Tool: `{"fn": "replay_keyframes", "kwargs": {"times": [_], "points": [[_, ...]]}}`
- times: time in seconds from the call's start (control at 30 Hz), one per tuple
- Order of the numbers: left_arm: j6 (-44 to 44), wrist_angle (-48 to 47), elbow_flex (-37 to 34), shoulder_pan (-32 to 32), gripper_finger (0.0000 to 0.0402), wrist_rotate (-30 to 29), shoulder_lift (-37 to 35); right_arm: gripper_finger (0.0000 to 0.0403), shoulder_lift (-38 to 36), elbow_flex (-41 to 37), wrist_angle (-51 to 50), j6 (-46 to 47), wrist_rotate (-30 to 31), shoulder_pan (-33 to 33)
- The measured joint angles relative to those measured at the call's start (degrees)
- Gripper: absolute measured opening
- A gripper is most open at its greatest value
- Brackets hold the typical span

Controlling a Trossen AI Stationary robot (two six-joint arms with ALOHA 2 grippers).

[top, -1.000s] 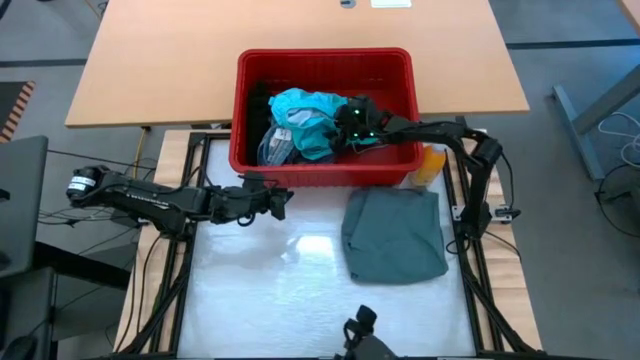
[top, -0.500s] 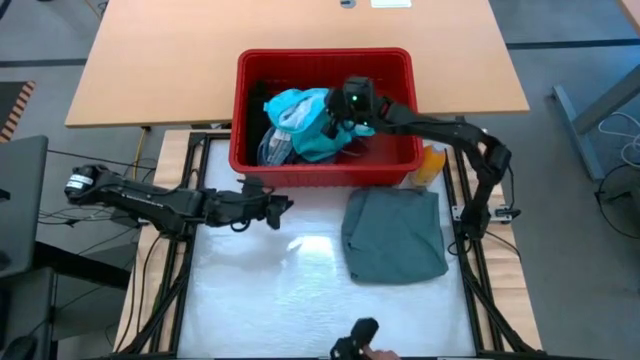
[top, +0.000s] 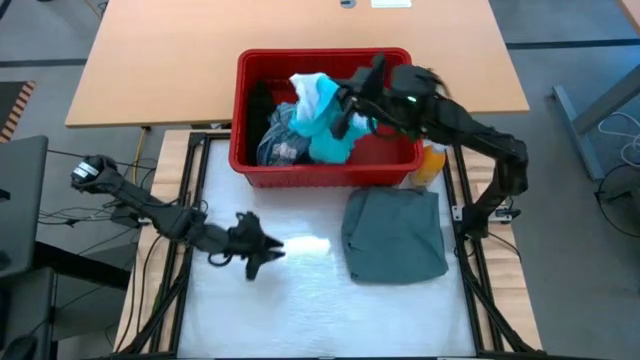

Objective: Fold Laundry from Bin
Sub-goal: Remove the sky blue shorts from the red laundry bin

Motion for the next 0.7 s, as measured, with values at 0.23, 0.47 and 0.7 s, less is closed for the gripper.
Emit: {"fn": "replay_keyframes", "kwargs": {"times": [0.23, 0.47, 0.7], "points": [[-1.06, -0.82, 0.00, -9.01, 0.0139, -5.77, 0.00, 0.0024, -0.46, 8.37, 0.98, 4.46, 0.09, 14.00], [-4.43, -0.64, 0.00, -13.92, 0.0139, -11.02, 0.02, 0.0025, -0.49, 12.36, 3.36, 1.07, -6.87, 27.60], [-8.76, -0.62, 0.00, -15.32, 0.0139, -22.72, 0.09, 0.0022, -3.09, 11.75, -26.01, 13.50, -16.04, 38.43]]}}
